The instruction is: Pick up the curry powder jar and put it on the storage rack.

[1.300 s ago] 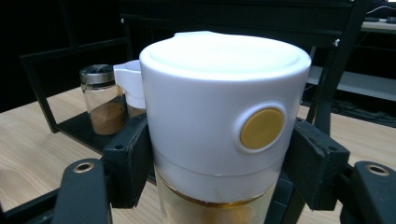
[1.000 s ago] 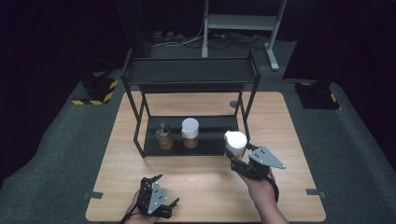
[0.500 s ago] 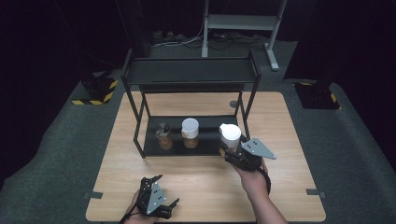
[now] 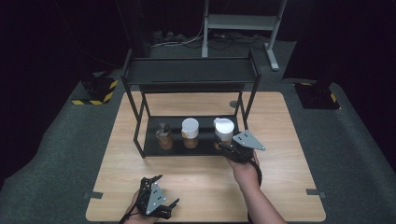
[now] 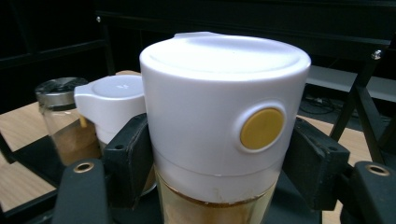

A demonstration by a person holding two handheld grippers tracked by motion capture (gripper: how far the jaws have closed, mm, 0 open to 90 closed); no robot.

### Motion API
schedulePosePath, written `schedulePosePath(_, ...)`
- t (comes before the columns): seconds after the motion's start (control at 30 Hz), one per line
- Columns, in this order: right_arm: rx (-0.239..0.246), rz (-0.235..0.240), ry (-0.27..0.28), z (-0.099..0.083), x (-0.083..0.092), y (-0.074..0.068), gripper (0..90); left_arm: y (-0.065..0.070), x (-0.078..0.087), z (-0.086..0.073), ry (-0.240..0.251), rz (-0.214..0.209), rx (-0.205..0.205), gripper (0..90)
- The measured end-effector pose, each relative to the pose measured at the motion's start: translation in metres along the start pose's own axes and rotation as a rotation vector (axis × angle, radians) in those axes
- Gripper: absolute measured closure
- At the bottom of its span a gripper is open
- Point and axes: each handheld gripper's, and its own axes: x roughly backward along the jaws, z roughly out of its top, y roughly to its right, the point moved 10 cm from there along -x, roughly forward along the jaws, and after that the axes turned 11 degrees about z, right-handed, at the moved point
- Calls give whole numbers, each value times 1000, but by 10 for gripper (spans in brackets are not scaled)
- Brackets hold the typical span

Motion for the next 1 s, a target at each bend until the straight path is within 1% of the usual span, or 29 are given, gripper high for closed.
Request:
schedulePosePath(0.27, -9, -12, 5, 1, -13, 5, 305, 0, 0, 0, 4, -2, 3, 9)
schedulePosePath(0.67, -9, -35, -12, 0, -34, 10, 304, -1, 0, -1, 8, -5, 4, 8)
schedulePosePath(1.0, -12, -48, -22, -4, -47, 12, 305, -1, 1, -1, 9, -6, 4, 8)
